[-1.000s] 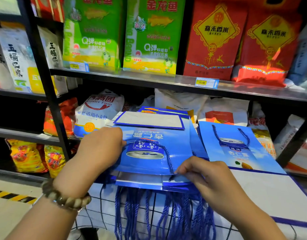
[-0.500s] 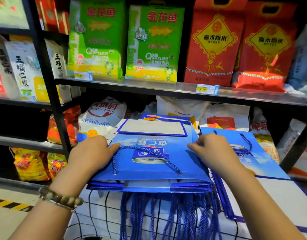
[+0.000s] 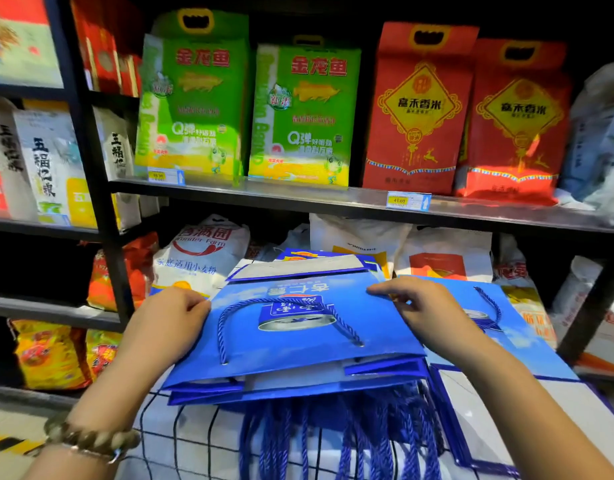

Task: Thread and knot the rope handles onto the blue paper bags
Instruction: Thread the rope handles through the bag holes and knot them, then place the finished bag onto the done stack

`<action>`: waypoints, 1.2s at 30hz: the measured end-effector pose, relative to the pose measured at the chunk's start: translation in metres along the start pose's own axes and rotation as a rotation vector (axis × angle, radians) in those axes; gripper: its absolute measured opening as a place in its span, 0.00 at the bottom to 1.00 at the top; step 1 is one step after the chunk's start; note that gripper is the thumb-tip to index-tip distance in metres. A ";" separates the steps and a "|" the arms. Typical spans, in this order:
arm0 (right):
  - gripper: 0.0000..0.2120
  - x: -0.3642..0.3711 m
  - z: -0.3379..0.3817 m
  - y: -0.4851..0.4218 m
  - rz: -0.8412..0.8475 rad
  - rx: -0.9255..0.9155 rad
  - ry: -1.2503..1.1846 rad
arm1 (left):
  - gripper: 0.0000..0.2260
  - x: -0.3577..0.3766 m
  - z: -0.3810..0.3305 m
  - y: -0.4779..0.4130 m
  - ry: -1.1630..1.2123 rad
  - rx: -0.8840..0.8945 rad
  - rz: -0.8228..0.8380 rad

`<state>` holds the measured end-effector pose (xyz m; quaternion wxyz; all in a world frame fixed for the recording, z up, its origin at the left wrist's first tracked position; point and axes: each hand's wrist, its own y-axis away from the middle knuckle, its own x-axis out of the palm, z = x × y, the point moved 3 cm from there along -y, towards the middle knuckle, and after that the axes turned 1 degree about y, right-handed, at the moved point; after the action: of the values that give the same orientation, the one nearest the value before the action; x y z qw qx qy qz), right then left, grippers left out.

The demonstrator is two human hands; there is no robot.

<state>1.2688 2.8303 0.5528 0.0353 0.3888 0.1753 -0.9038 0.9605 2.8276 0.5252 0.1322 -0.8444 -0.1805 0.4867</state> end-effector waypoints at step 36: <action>0.27 -0.161 -0.096 0.050 -0.576 0.516 0.232 | 0.44 0.084 -0.250 -0.045 0.606 0.329 0.323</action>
<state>1.4575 2.8051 0.5927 -0.3381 0.4192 0.0475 -0.8413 1.2088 2.8924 0.6008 0.2351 -0.9350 0.0829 0.2521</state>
